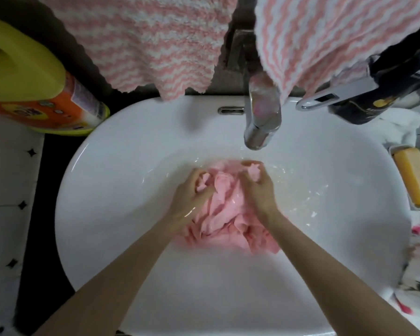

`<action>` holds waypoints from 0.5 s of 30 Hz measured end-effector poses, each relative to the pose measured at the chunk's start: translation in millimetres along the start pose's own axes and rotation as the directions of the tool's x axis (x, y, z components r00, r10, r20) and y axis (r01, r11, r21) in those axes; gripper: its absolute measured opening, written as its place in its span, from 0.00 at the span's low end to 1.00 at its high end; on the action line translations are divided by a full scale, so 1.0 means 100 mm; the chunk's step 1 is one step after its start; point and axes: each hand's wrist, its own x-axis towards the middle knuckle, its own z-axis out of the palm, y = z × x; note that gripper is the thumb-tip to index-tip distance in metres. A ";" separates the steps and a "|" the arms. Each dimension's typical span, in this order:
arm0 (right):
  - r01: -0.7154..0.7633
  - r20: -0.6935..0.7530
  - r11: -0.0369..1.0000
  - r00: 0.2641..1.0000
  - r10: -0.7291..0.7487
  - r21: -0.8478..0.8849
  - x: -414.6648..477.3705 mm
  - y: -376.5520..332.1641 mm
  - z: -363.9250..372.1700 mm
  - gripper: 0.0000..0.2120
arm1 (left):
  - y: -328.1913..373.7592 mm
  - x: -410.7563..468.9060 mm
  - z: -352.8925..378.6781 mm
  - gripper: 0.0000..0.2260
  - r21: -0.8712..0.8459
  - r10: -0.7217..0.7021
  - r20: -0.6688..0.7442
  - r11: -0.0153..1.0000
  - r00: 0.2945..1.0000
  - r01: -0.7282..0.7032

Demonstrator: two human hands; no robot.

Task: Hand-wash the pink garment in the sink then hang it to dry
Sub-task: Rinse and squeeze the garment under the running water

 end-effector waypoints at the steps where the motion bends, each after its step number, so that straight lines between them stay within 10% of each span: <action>1: 0.011 0.022 0.996 1.000 -0.013 0.091 -0.09 -0.04 -0.15 0.05 | 0.08 -0.08 -0.09 0.09 -0.191 -0.013 -0.036 0.982 0.999 0.006; 4: 0.014 0.175 0.999 0.984 -0.007 -0.033 -0.41 -0.05 -0.44 0.19 | 0.17 -0.32 -0.13 0.11 -0.340 -0.133 -0.072 0.935 0.988 0.101; 6: 0.152 0.195 0.914 0.977 -0.083 -0.377 -0.60 0.03 -0.46 0.28 | 0.12 -0.53 -0.03 0.21 0.155 0.018 -0.071 0.988 0.997 -0.007; 9: 0.479 0.330 0.651 0.878 -0.347 -0.589 -0.66 0.28 -0.29 0.33 | -0.19 -0.75 0.27 0.35 0.658 0.206 0.090 0.723 0.974 -0.213; 15: 0.476 0.315 0.591 0.878 -0.360 -0.651 -0.59 0.57 0.15 0.26 | -0.48 -0.69 0.56 0.27 0.685 0.377 -0.002 0.676 0.926 -0.274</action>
